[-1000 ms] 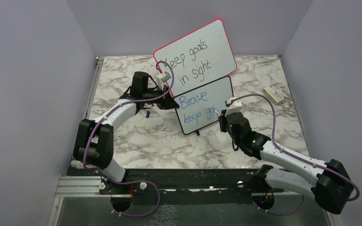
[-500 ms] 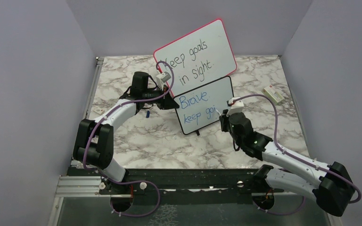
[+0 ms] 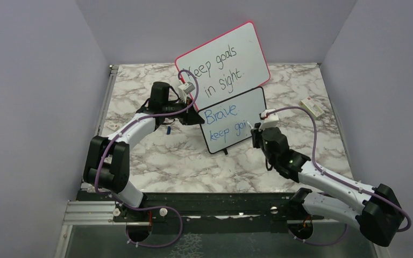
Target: Write a sentence on the whiteboard
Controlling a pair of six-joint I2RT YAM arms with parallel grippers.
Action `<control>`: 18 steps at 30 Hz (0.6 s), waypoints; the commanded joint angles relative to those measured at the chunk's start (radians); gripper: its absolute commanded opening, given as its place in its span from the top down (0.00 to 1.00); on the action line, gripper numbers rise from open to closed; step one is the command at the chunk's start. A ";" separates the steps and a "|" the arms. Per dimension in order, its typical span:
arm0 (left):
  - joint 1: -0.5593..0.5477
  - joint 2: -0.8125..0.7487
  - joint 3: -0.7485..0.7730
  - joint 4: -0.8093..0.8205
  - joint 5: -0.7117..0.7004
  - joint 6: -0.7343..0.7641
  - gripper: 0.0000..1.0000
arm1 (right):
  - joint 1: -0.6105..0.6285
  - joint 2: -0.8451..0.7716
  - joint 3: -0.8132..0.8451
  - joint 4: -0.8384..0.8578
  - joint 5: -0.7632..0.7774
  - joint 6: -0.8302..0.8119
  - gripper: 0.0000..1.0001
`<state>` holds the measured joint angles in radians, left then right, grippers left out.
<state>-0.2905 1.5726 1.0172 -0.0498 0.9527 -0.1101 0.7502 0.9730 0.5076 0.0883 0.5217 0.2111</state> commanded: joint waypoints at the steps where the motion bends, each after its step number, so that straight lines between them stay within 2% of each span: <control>1: -0.010 0.013 0.000 -0.056 -0.042 0.042 1.00 | -0.011 0.018 0.026 0.052 0.016 -0.013 0.99; 9: -0.010 0.012 0.001 -0.056 -0.042 0.042 1.00 | -0.015 0.043 0.023 0.038 0.000 -0.002 0.99; 18: -0.010 0.012 0.001 -0.056 -0.043 0.042 1.00 | -0.015 0.007 0.000 -0.057 -0.034 0.057 0.99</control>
<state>-0.2905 1.5726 1.0172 -0.0498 0.9527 -0.1101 0.7403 0.9955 0.5079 0.0952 0.5167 0.2295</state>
